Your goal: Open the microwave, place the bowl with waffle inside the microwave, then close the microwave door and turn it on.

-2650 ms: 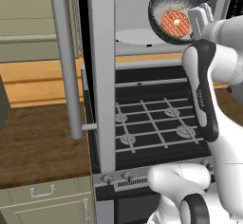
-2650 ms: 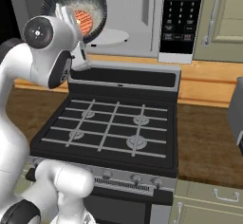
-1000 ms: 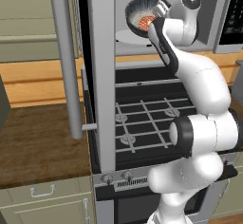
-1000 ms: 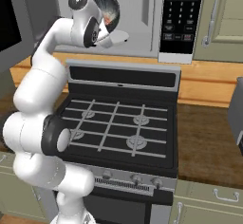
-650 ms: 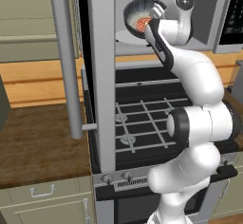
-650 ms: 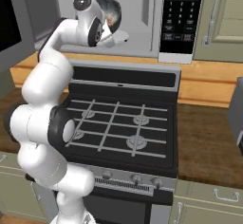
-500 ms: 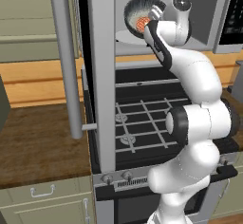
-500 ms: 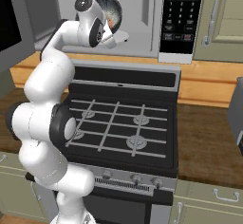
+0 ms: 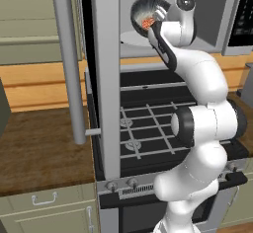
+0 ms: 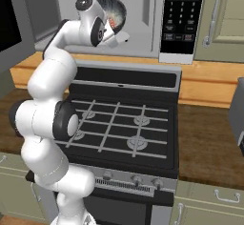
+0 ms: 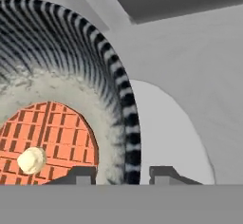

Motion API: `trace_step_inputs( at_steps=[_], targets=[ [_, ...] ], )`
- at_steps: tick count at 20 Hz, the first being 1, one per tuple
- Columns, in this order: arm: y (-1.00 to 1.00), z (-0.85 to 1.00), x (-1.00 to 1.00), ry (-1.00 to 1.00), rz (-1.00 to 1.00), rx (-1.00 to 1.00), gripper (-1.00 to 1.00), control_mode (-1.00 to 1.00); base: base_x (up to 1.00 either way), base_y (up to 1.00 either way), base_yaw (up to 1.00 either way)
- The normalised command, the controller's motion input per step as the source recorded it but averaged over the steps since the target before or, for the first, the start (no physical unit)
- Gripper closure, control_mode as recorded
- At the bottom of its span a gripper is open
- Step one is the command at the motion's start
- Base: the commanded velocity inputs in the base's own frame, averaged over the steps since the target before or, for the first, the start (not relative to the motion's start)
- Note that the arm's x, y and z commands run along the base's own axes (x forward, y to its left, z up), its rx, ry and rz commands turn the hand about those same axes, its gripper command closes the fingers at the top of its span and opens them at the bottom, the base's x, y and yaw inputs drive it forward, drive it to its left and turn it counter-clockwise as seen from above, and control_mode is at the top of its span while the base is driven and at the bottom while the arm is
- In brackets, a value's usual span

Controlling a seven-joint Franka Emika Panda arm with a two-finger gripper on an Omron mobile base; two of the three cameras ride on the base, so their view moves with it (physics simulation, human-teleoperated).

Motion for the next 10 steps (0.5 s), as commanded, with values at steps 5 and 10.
trace_step_inputs(
  at_steps=[5,10],
  targets=[
    [0.00,0.13,-0.05,-0.23,0.00,0.00,-1.00,-1.00,0.00,0.00,0.00],
    [0.00,0.18,-0.64,-0.44,0.00,0.00,-1.00,-1.00,0.00,0.00,0.00]
  ],
)
